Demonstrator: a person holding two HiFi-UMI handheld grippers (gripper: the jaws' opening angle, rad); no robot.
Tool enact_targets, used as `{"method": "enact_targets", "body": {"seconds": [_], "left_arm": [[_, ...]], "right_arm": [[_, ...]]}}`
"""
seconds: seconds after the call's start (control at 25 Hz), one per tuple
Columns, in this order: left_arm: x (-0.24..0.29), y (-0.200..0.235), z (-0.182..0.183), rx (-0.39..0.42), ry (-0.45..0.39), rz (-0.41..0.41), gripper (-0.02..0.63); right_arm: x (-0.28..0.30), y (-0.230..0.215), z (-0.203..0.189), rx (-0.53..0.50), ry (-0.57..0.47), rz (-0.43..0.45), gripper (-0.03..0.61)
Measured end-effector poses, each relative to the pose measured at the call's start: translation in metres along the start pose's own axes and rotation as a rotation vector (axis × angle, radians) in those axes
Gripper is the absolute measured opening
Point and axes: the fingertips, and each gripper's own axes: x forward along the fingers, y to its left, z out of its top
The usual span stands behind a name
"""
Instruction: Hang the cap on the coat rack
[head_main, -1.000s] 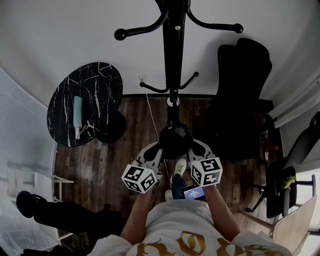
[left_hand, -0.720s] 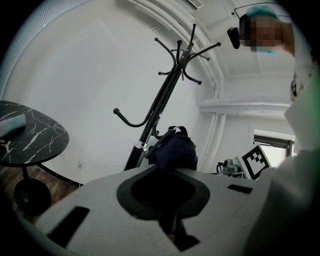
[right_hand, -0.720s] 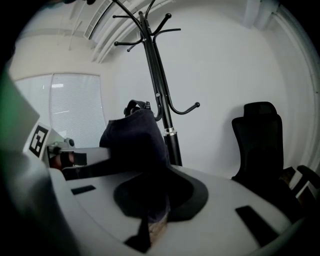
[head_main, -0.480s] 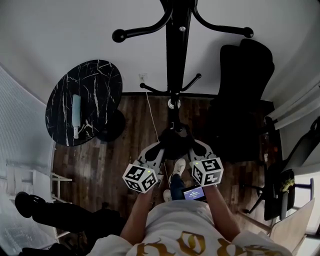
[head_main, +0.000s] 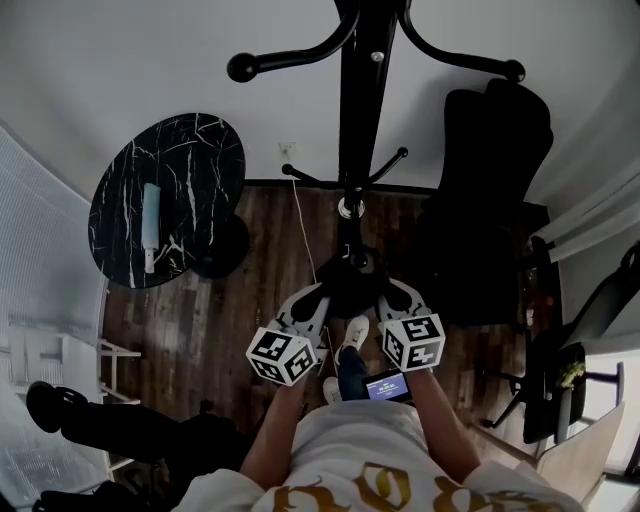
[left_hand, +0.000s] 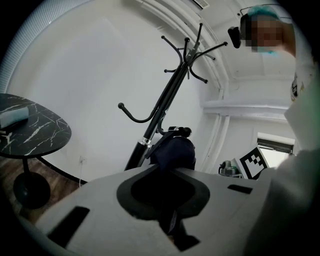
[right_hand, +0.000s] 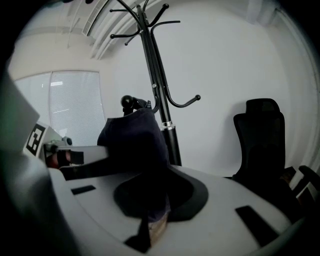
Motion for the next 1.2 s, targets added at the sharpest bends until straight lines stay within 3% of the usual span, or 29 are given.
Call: {"method": "enact_targets", "body": {"seconds": [1.2], "left_arm": [[0.016, 0.017, -0.007, -0.047, 0.009, -0.011, 0.025]], "right_arm": [[0.025, -0.014, -0.003, 0.016, 0.032, -0.034, 0.028]]}}
